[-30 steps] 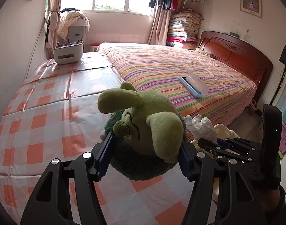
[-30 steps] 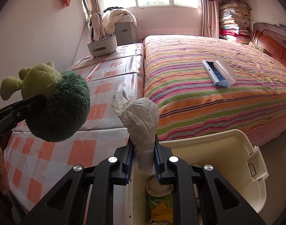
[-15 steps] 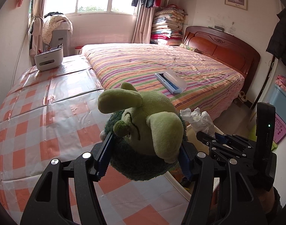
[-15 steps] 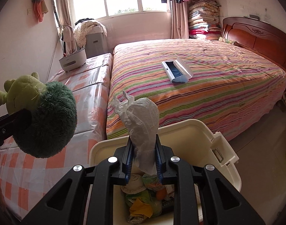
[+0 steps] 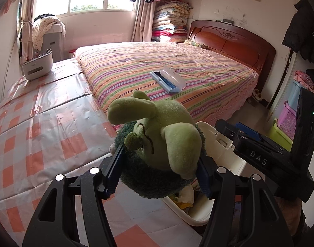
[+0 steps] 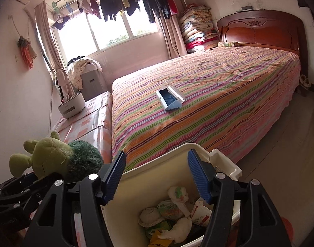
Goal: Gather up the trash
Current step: 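Lower the green plush toy into the cream bin and open the left tool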
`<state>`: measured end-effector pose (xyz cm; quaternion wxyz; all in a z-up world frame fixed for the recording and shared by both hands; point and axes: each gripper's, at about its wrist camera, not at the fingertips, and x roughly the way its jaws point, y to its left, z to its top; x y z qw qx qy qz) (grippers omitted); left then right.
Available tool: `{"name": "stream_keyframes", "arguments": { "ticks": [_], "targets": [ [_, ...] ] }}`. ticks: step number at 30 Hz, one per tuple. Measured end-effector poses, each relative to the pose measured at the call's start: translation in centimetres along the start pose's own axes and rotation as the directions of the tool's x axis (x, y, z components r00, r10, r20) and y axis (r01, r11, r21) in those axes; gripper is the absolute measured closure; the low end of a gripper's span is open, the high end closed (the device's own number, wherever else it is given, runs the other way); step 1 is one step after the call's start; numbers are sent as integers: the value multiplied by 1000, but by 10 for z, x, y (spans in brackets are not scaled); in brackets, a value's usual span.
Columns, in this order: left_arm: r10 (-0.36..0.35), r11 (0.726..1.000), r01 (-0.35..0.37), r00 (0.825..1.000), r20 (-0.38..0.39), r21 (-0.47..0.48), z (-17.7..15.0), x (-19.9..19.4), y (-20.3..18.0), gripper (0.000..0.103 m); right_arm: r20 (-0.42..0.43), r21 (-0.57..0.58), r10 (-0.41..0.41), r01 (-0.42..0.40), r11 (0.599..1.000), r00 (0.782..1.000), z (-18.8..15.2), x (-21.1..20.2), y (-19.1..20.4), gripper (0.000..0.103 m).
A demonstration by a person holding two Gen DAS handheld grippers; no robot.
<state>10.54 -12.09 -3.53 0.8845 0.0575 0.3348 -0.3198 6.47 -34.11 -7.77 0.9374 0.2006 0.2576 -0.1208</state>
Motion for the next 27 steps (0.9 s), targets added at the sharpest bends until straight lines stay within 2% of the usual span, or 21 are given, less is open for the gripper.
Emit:
{"name": "stream_keyframes", "arguments": {
  "ticks": [3,7,9,13,16,21,24,27],
  "targets": [
    [-22,1000,22,1000,-12,16,0,5,-11,41,84,70,-2,-4,998,996,5,-15,-12,40],
    [-42,999,43,999,-25,33,0,13,-26,39,176,106,-26,7,994,984,9,-33,-20,38],
    [-49,998,50,998,-28,31,0,17,-32,33,189,119,-33,10,993,981,9,-36,-23,34],
    [-43,999,43,999,-5,30,-1,16,-38,29,202,173,-43,8,985,978,10,-43,-32,32],
    [1,999,-2,1000,10,43,-2,8,-39,18,212,193,-67,26,981,975,10,-56,-36,28],
    [82,997,-82,997,9,14,-9,-21,-35,16,157,128,-59,39,991,986,9,-79,-22,24],
    [169,985,-168,985,21,-24,-19,-45,-29,16,115,41,-46,41,998,992,0,-94,-3,21],
    [255,966,-253,967,29,-53,-31,-69,-22,15,81,-42,-35,38,998,996,-14,-109,14,19]
  ]
}}
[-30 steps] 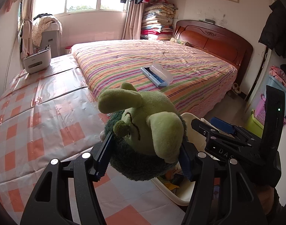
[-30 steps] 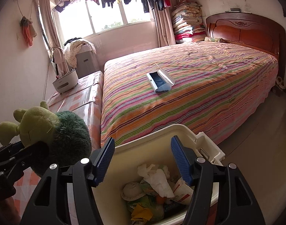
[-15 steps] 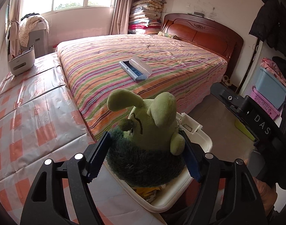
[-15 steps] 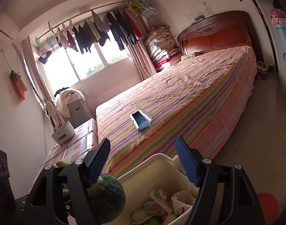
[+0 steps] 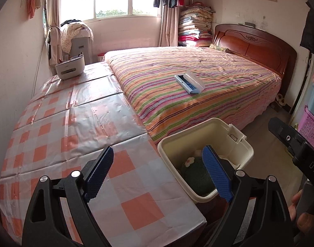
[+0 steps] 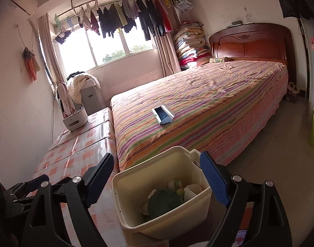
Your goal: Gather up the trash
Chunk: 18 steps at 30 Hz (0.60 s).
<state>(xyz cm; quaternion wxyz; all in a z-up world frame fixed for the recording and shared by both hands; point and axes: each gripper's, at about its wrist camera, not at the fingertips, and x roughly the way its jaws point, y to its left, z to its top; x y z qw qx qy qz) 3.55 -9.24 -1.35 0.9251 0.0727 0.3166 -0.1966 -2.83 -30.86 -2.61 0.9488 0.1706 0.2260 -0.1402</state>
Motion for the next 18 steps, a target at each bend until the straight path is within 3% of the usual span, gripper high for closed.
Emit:
{"name": "stream_keyframes", "arguments": {
  "ticks": [6,18],
  "targets": [
    [120,992,-120,992,23,-32,-17,-34,21,9,-48,-73,17,-20,997,999,-23,-19,20,19],
    [167,983,-166,986,3,-76,-35,-51,44,7,-113,-130,69,-84,988,991,-38,-12,52,19]
  ]
}}
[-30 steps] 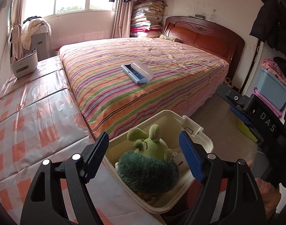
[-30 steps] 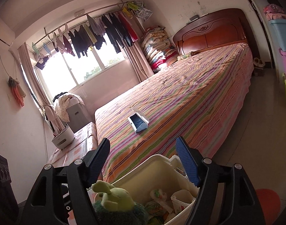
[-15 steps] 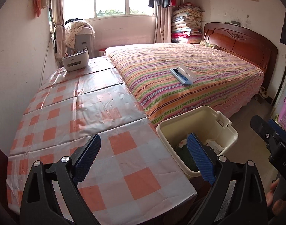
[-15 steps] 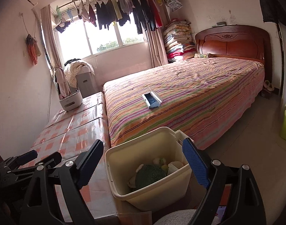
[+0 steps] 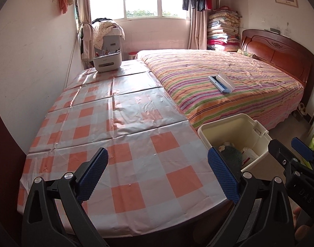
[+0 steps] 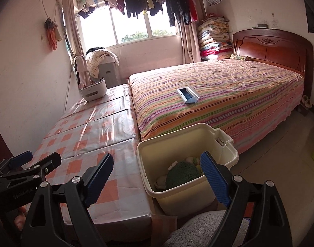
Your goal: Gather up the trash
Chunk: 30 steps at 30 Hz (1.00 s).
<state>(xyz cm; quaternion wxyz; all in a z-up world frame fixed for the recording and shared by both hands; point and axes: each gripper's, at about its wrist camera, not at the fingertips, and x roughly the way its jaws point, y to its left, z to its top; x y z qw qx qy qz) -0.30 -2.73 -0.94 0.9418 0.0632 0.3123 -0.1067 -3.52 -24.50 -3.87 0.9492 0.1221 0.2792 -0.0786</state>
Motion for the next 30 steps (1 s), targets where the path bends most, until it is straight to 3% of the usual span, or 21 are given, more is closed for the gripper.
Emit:
{"name": "stream_keyframes", "arguments": {
  "ticks": [11,30],
  "targets": [
    [33,999,-33,999,3,34,-2,5,-1,7,-49,6,7,-6,1000,999,-5,15,4,19],
    [34,997,-31,998,-44,71,-2,20,-10,7,-92,13,17,-16,1000,996,-10,32,2,19]
  ]
}}
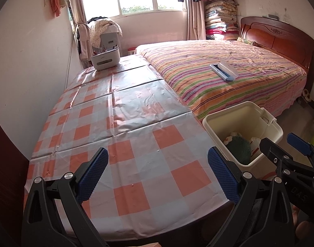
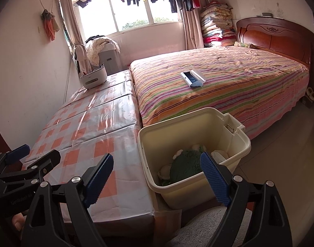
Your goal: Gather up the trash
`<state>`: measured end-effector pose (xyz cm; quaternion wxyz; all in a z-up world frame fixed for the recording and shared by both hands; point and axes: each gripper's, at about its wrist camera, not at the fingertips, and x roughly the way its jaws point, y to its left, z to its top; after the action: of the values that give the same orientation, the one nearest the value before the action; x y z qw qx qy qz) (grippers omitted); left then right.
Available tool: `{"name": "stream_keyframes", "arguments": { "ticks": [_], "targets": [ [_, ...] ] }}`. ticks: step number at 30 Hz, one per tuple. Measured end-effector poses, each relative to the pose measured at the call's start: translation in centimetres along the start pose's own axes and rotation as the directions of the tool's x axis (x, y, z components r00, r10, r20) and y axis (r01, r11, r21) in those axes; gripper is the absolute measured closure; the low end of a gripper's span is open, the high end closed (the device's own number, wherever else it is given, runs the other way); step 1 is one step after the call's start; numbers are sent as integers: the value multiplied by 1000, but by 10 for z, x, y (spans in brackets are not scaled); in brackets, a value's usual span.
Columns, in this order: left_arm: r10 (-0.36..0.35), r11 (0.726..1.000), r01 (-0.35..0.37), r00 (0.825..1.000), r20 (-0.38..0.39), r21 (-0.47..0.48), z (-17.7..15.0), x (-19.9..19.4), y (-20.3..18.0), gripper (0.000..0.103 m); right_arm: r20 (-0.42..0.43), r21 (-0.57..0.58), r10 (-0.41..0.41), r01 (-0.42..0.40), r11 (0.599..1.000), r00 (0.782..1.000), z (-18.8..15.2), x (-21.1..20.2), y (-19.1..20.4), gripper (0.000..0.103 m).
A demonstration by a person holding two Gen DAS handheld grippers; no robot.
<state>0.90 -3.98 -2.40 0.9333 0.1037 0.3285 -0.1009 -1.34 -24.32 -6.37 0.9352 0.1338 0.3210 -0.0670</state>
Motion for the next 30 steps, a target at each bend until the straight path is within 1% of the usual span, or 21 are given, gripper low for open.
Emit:
{"name": "stream_keyframes", "arguments": {
  "ticks": [4,14,20,30],
  "targets": [
    [-9,1000,9,1000,-11,-6,1,3,-1,7,-5,4,-2,2,1000,1000,0,2,-3,19],
    [-16,1000,16,1000,-23,12,2,7,-8,7,-19,16,-5,5,1000,1000,-1,8,-9,19],
    [-40,999,41,999,-36,25,3,9,-14,7,-23,23,-6,6,1000,1000,-2,10,-12,19],
    [-68,996,70,997,-34,59,5,8,-30,7,-24,43,-20,21,999,1000,-2,11,-22,19]
  ]
}}
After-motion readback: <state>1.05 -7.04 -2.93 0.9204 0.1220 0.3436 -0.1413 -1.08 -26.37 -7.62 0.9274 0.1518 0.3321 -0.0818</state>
